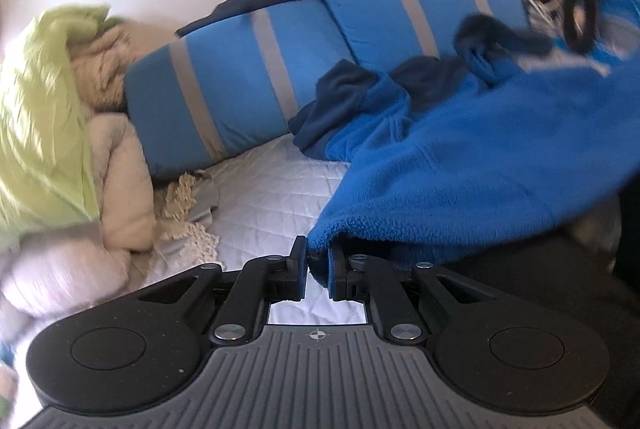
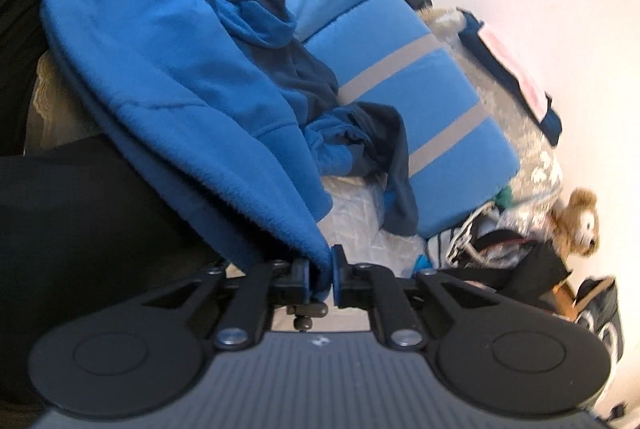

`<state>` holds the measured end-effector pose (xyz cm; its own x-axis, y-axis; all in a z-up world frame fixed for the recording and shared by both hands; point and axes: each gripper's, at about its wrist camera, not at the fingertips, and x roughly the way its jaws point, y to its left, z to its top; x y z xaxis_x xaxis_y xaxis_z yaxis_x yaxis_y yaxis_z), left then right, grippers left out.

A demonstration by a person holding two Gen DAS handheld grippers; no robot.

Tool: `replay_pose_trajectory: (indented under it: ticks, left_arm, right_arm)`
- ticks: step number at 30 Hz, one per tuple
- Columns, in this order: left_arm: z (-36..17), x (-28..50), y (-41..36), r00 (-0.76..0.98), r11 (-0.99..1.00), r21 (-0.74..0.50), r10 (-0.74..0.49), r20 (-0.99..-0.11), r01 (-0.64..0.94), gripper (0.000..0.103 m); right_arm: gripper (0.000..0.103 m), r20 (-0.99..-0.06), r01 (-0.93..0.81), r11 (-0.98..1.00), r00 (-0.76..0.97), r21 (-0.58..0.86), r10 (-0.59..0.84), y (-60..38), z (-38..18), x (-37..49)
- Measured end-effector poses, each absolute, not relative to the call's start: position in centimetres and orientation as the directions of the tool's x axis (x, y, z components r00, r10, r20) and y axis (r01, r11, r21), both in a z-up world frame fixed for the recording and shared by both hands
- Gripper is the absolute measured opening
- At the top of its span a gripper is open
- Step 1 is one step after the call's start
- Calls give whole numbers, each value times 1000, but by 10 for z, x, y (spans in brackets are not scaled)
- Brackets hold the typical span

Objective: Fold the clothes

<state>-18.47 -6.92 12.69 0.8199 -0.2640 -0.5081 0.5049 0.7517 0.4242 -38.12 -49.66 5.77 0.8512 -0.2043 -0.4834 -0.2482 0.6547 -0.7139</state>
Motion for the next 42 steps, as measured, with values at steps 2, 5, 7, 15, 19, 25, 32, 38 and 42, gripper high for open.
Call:
replay_pose_trajectory:
  ticks: [2,5,7,15,19,25,32,38,42]
  left_arm:
    - [127,-190,-70,824,710,479,-259,-504,516,11]
    - [130,-199,-72,830,635,559,-266,-490,533,11]
    - [132,-207,-74,835,574,616,-274,-477,540,11]
    - [137,-233,-83,865,384,776,-266,-426,500,11]
    - [149,-248,-83,875,354,803,-261,-407,479,11]
    - [166,-270,-77,879,321,819,-220,-424,476,10]
    - [121,-270,-77,790,312,726,-200,-580,612,10]
    - [86,-256,-78,726,313,660,-185,-662,682,10]
    - [86,-249,-80,705,308,641,-186,-684,703,15]
  right_arm:
    - [10,-473,-256,634,859,-729,-197,-499,63,-384]
    - [9,-458,-277,580,868,-766,-192,-503,72,-390]
    - [10,-448,-291,534,873,-794,-191,-504,78,-394]
    - [10,-414,-295,472,895,-831,-168,-512,115,-409]
    - [5,-417,-306,457,894,-835,-165,-511,127,-422]
    - [5,-474,-341,529,870,-777,-136,-507,157,-445]
    - [5,-622,-457,572,773,-681,-122,-505,124,-453]
    - [6,-732,-542,609,674,-579,-97,-506,89,-448]
    - [17,-754,-558,623,652,-548,-79,-508,80,-445]
